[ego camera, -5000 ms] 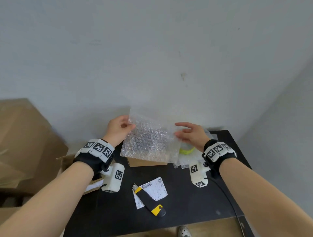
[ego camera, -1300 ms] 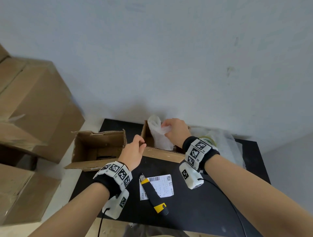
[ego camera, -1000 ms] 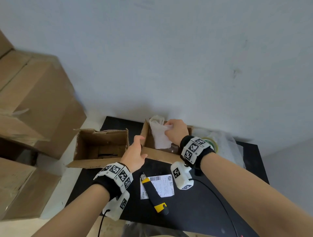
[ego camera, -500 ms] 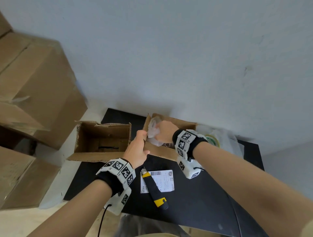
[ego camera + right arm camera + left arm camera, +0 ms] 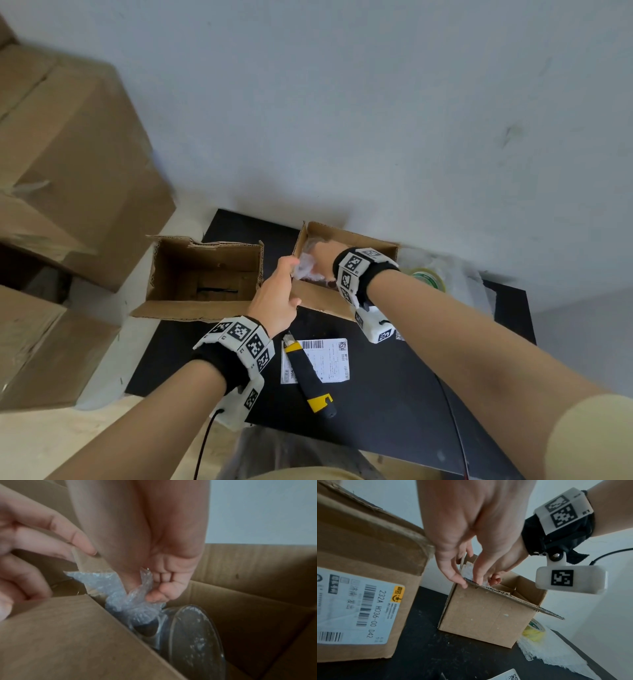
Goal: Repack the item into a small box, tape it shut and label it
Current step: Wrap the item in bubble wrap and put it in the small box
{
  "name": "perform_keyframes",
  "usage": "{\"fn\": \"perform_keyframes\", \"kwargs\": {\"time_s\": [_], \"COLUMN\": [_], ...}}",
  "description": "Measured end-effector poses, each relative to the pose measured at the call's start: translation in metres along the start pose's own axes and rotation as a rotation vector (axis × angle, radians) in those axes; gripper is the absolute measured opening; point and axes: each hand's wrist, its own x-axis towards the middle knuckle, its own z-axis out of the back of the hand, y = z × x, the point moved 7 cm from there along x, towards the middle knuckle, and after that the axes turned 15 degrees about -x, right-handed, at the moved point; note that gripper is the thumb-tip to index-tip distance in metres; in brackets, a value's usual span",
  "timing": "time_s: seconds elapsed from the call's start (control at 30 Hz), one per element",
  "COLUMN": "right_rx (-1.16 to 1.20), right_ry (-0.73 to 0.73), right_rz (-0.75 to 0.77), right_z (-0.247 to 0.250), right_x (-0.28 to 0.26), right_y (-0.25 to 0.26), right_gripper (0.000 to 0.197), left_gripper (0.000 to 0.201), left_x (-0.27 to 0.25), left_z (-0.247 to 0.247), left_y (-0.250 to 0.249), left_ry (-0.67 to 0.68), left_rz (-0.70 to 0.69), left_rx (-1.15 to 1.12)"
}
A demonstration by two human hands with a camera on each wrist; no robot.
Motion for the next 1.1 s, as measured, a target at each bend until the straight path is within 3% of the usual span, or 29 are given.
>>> {"fn": "perform_keyframes", "kwargs": {"time_s": [0.07,0.2,0.3,0.4,0.5,0.57,0.73,0.9,1.1], "right_rx": [0.061,0.108,0.002,-0.066,-0.017,0.008,0.113,0.188,0.312], "right_ry": [-0.032,0.075,0.017,0.012,-0.008,-0.026,-0.026,0.014,0.038], "right_rz": [0.021,0.125,0.074,-0.001,-0.001,0.005,-0.079,-0.124,-0.147], "right_z": [0.0,0.001,0.007,0.0,-0.006,-0.009,-0.017,-0.021,-0.021], "right_x": [0.003,-0.004,-0.014,-0.02,-0.022,-0.023,-0.023,-0.026,-0.025], "right_y": [-0.004,-0.011,-0.029,-0.042,-0.041,-0.04,-0.052,-0.055,-0.043], "right_gripper": [0.037,0.047,0.045,0.036,0.03,0.027,0.028,0.04,0.033], "left_gripper": [0.063,0.063,0.058,0.064,0.074,0.072,0.067,0.059,0.06], "left_x": [0.0,0.0,-0.001,0.002,0.007,0.01,0.014,0.016,0.016], "left_z": [0.001,0.003,0.002,-0.003,-0.026,-0.038,-0.041,-0.04,-0.035], "left_y": [0.0,0.0,-0.01,-0.025,-0.041,-0.043,-0.046,-0.045,-0.032], "left_ry": [0.0,0.009,0.021,0.052,0.222,0.304,0.244,0.338,0.308], "left_rz": [0.001,0.01,-0.038,-0.118,-0.329,-0.386,-0.381,-0.397,-0.351], "left_rx": [0.003,-0.013,0.059,0.344,0.683,0.795,0.76,0.927,0.948]}}
